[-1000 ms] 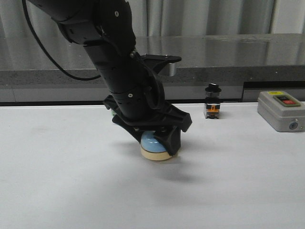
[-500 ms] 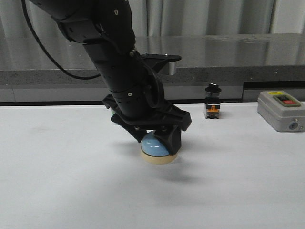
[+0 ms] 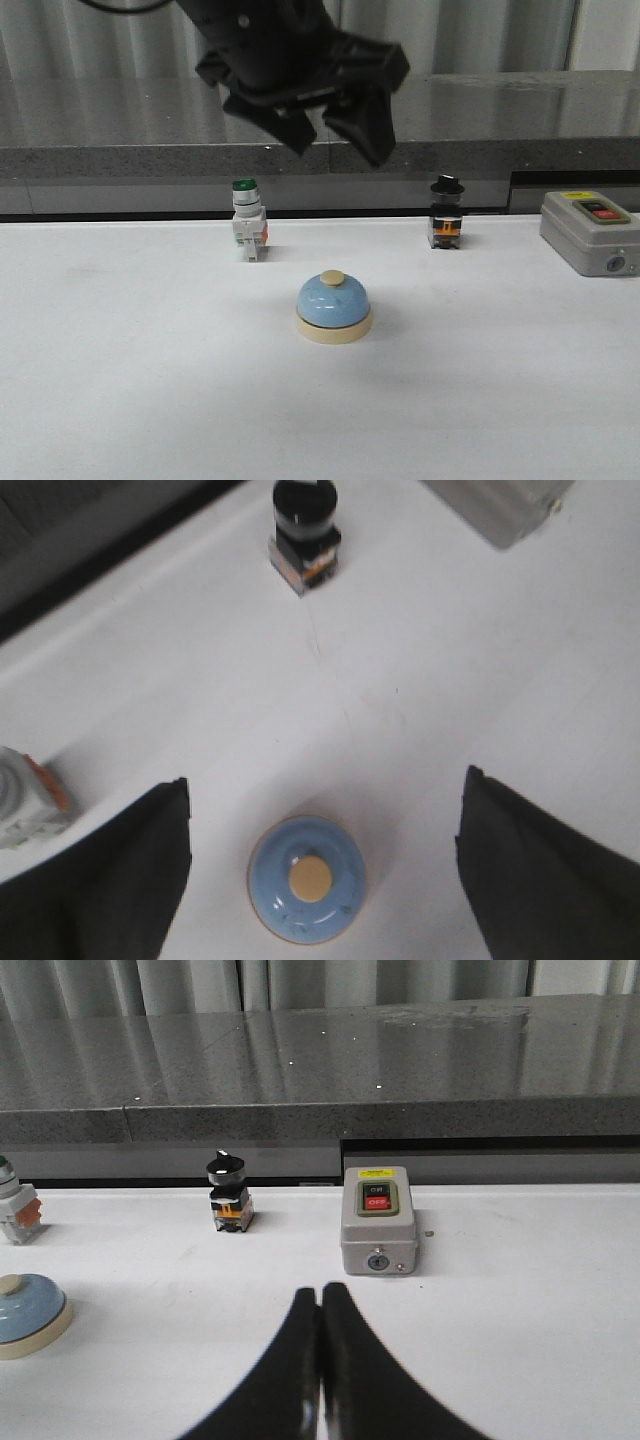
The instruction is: Place and press bell with both arms
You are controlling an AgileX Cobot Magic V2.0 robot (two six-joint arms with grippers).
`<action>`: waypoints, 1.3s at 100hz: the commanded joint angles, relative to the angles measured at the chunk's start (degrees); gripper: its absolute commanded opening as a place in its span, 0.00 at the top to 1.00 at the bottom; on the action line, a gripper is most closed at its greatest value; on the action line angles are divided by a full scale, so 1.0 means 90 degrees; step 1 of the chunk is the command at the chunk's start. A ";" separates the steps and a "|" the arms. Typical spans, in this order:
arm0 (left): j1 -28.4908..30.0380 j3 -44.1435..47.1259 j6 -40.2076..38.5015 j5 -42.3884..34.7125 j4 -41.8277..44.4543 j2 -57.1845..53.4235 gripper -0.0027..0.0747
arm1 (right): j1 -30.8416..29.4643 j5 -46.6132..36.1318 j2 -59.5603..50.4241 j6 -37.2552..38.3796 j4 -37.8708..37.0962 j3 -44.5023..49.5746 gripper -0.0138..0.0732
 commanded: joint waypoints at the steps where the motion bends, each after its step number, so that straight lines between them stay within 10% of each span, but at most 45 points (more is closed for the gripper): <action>1: 0.0211 0.0015 -0.0071 -0.0600 -0.0063 -0.0749 0.27 | -0.0011 -0.0502 -0.0118 -0.0021 -0.0056 -0.0092 0.91; 72: 0.3000 0.3772 -0.0074 -0.2202 -0.0595 -0.5059 0.30 | -0.0011 -0.0502 -0.0118 -0.0021 -0.0056 -0.0092 0.91; 130: 0.3000 0.5579 -0.0063 -0.2347 -0.0439 -0.8086 0.99 | -0.0011 -0.0502 -0.0118 -0.0021 -0.0056 -0.0092 0.91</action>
